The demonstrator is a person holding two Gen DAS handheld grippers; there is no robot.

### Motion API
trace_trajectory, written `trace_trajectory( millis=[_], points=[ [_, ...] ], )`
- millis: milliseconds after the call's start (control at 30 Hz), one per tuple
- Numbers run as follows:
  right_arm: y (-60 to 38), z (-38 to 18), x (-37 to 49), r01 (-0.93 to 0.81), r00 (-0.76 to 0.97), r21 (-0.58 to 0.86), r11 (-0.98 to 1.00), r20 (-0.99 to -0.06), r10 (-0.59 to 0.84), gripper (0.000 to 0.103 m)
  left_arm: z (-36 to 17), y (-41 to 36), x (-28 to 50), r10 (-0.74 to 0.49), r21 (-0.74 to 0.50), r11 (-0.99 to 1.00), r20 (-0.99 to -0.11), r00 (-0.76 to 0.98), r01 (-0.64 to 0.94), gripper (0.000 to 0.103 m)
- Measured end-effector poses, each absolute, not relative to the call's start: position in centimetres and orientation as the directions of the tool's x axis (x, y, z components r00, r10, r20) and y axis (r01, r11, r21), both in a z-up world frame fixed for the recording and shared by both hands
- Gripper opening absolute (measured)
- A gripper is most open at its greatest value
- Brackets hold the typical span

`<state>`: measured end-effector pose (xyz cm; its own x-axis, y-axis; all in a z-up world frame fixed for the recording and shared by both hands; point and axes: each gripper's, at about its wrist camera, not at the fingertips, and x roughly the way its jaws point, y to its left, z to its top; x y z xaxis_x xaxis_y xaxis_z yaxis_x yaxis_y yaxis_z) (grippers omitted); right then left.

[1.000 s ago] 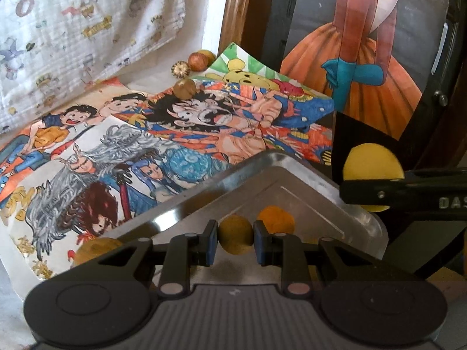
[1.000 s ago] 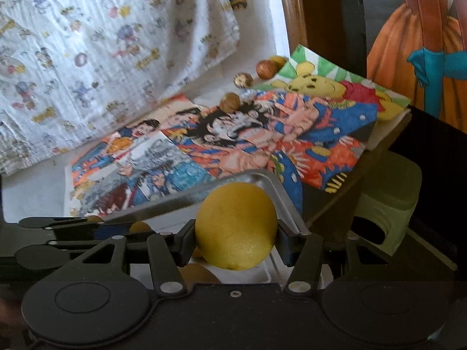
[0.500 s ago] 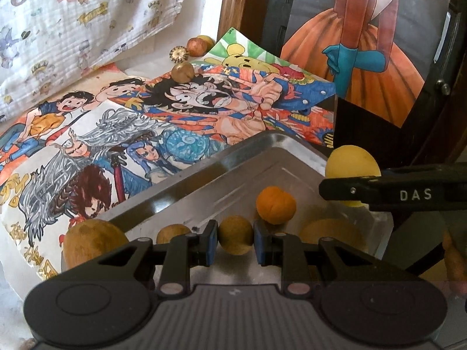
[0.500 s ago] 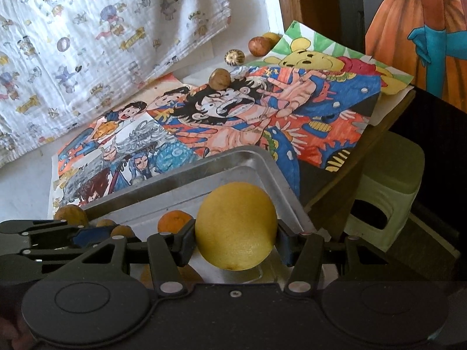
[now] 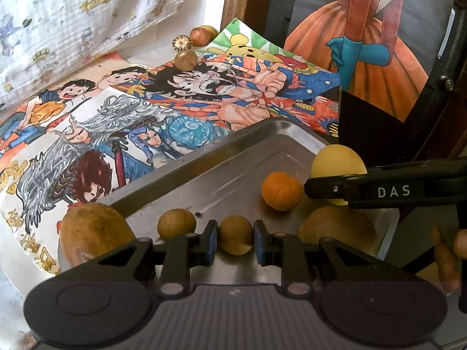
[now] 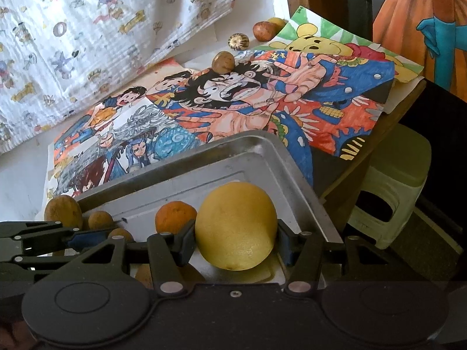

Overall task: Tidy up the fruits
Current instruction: 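Lower and open left gripper to drop the brown fruit while right gripper releases the yellow fruit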

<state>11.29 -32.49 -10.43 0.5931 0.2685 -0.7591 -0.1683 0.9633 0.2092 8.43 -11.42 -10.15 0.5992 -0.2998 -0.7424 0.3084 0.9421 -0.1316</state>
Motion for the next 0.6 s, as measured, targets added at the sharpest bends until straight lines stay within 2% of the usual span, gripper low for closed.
trace_trajectory(
  millis=[600],
  points=[
    [-32.24, -10.49, 10.97, -0.171, 0.593, 0.203, 0.964, -0.76, 0.265, 0.058, -10.15, -11.15, 8.22, -0.296, -0.132, 0.944, -0.742, 0.601, 0.302, 0.028]
  ],
)
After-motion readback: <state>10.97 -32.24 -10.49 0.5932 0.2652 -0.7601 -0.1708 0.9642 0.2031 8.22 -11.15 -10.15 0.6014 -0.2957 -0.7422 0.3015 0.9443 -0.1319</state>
